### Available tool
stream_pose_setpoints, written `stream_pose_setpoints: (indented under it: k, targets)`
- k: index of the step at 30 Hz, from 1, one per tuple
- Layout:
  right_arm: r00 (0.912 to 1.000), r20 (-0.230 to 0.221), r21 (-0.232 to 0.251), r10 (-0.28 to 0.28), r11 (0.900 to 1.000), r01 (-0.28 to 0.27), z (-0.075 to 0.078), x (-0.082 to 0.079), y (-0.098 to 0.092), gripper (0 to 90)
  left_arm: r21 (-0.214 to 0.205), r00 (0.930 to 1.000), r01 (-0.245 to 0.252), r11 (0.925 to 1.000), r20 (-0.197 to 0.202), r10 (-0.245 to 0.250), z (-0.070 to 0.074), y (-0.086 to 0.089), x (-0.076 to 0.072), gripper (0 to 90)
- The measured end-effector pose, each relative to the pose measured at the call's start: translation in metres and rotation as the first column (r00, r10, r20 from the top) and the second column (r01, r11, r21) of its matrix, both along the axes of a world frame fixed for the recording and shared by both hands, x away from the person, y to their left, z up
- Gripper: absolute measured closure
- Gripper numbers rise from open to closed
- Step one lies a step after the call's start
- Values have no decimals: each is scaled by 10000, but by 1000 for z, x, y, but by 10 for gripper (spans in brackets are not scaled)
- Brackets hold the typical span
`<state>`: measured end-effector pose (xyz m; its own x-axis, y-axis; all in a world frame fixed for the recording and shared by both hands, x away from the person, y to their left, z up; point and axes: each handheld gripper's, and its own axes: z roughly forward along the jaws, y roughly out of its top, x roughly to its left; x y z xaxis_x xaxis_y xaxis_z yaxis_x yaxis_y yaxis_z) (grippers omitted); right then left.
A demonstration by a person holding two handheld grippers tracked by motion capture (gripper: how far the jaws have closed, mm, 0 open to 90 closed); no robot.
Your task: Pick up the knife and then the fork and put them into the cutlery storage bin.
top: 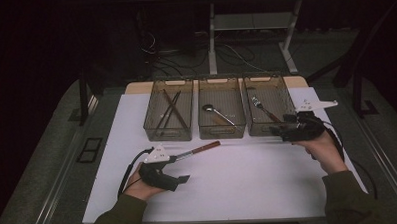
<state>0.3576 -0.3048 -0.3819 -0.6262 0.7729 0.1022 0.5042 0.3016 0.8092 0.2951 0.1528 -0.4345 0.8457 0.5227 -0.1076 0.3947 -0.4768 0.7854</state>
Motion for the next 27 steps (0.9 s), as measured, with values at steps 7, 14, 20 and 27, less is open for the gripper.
stream_pose_setpoints:
  k: [7,14,20,27]
  targets:
    - [9987,80,837,506,9952,-511,-13,-40,11,181,-4,10000,5,10000,10,-5,5,-3,10,317]
    - [9965,171,453,823,9955,-829,-38,-73,21,147,45,10000,77,10000,-8,-77,10,-10,20,396]
    - [9974,76,236,719,9971,-721,-55,-90,21,147,233,10000,43,9997,50,-45,11,-15,30,446]
    - [9983,165,328,555,9979,-561,-60,-97,19,146,637,9999,91,9979,-134,-83,10,-25,49,551]
